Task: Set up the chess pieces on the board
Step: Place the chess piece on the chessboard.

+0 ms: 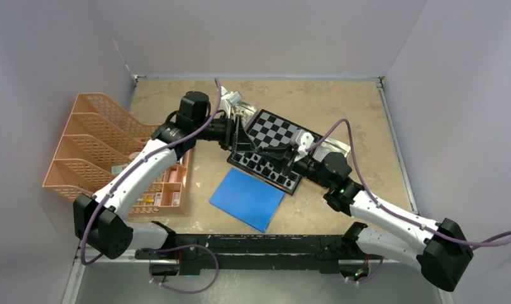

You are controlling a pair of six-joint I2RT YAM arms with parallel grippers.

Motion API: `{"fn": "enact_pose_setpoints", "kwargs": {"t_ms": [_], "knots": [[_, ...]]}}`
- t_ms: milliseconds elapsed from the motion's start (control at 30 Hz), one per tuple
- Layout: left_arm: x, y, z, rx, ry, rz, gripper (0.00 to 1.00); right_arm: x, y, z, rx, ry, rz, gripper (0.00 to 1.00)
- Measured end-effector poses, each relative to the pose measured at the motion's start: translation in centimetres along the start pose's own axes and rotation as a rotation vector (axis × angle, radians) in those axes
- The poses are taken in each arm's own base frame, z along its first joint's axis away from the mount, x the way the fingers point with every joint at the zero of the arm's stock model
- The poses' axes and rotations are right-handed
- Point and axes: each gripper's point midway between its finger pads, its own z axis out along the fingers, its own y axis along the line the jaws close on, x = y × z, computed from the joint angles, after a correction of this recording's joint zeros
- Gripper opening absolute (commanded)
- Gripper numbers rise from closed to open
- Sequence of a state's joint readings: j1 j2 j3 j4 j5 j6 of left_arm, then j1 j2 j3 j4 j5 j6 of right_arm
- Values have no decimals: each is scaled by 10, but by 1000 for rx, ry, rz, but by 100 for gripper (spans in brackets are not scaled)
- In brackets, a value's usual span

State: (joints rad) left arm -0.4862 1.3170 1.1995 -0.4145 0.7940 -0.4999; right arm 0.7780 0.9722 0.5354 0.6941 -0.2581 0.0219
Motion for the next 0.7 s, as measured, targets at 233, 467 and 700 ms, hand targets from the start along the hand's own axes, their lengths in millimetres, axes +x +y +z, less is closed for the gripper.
{"fn": "enact_pose_setpoints", "kwargs": {"t_ms": [233,467,700], "knots": [[-4,-18,0,93,-1,16,46,2,4,1,-21,6,7,14],[-5,-14,7,116,12,9,31,12,4,6,-30,25,23,14],[-2,-7,13,114,28,-8,21,12,7,8,-46,21,39,14]]}}
